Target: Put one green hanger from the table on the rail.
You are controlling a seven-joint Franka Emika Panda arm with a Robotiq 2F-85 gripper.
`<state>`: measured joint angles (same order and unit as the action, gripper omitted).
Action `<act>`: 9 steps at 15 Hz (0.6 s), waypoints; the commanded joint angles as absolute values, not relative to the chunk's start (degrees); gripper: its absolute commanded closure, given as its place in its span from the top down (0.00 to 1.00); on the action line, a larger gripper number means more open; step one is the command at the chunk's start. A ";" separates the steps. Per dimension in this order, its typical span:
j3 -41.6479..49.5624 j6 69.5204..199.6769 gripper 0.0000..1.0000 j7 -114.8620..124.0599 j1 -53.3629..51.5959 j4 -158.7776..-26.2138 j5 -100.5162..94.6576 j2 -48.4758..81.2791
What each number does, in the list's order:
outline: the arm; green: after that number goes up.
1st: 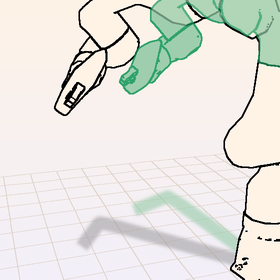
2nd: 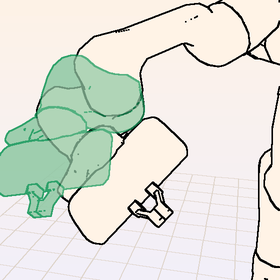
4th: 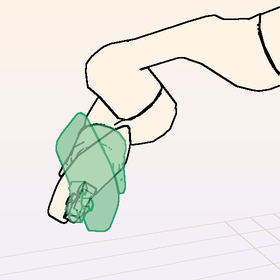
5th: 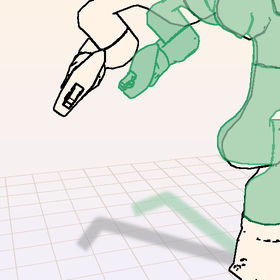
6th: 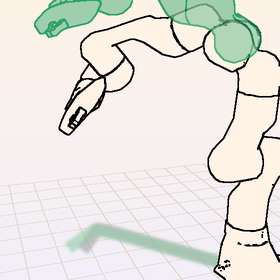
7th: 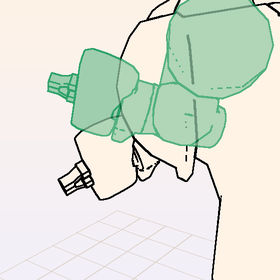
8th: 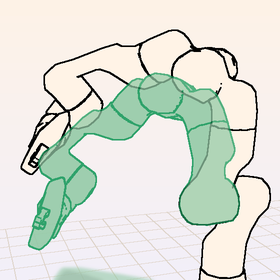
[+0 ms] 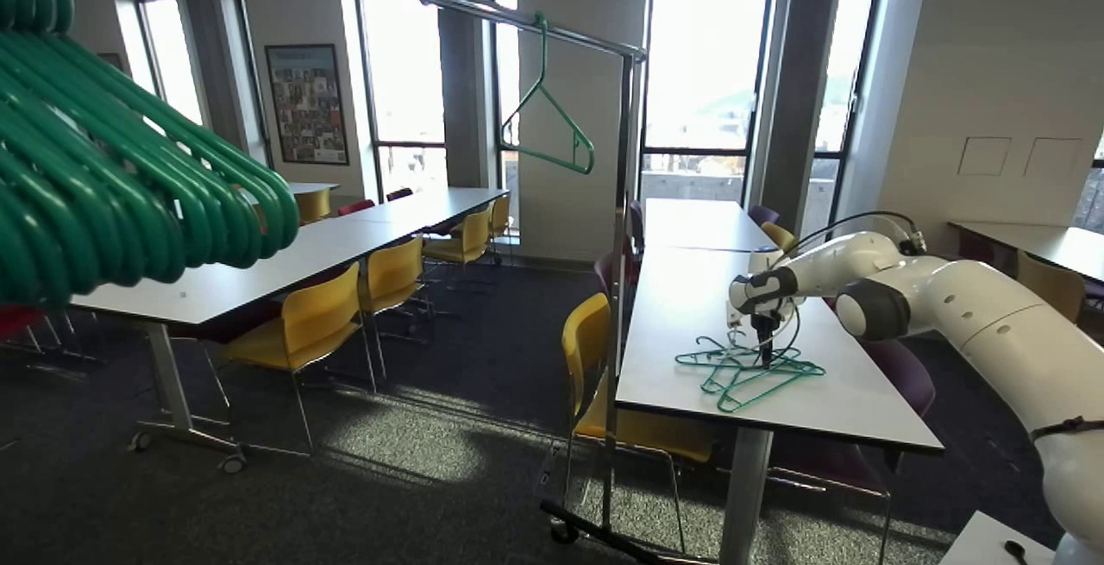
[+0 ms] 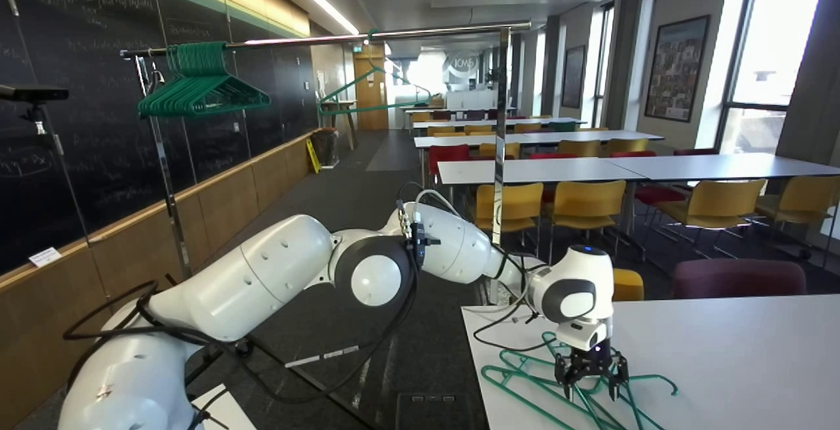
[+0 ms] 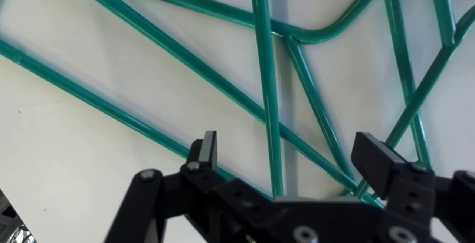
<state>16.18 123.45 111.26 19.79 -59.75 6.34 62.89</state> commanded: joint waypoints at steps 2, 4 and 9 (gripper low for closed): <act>15.59 120.75 0.69 111.73 20.93 -54.94 7.20 65.28; 15.46 120.69 0.57 111.57 20.95 -54.75 7.23 65.56; 15.40 120.35 0.19 111.51 21.00 -54.17 7.28 66.20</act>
<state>16.09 123.28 111.28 20.00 -57.07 6.34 65.46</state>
